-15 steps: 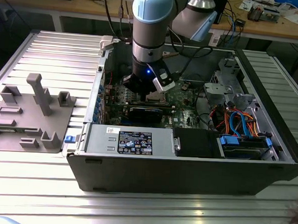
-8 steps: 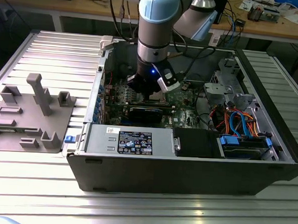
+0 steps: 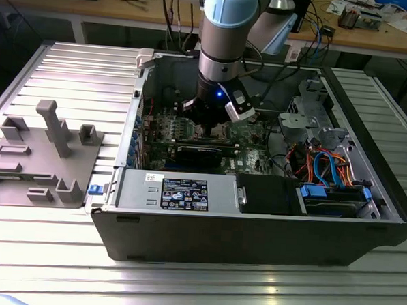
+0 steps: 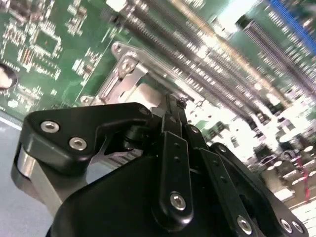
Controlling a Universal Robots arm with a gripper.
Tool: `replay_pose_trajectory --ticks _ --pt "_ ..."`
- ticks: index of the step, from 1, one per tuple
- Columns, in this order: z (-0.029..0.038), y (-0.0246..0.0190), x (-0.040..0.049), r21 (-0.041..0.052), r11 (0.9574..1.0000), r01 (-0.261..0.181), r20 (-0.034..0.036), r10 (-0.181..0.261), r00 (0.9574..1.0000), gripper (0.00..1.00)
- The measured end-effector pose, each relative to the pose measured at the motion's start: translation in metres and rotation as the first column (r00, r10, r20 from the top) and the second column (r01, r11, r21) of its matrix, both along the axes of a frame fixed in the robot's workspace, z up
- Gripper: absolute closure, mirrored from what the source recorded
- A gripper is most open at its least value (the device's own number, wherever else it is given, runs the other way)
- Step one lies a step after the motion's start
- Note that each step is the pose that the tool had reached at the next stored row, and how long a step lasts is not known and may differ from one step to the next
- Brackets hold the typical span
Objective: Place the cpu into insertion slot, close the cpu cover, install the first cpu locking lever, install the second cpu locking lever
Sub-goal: 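Install the second cpu locking lever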
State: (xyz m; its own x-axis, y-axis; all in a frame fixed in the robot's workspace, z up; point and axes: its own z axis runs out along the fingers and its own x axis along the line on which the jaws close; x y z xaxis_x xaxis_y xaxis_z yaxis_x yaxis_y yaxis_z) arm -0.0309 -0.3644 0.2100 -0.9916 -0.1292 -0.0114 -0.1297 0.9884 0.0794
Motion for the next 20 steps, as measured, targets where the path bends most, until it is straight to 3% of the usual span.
replay_pose_trajectory --ticks 4,6,9,13,15,20 --pt "0.0 0.0126 0.0015 -0.0285 0.9996 0.0 -0.0001 0.0 1.0 0.89" --pt "0.0 0.0209 0.0051 -0.0473 0.9989 0.0 -0.0013 0.0 1.0 0.89" --pt "0.0 0.0267 0.0084 -0.0671 0.9977 0.0 -0.0024 0.0 1.0 0.89" --pt "0.0002 0.0292 0.0119 -0.0942 0.9955 0.0 -0.0041 0.0 1.0 0.89" --pt "0.0016 0.0294 0.012 -0.1147 0.9934 0.0 -0.004 0.0 1.0 0.89" --pt "0.009 0.0294 0.012 -0.1227 0.9924 0.0 -0.0041 0.0 1.0 0.89"
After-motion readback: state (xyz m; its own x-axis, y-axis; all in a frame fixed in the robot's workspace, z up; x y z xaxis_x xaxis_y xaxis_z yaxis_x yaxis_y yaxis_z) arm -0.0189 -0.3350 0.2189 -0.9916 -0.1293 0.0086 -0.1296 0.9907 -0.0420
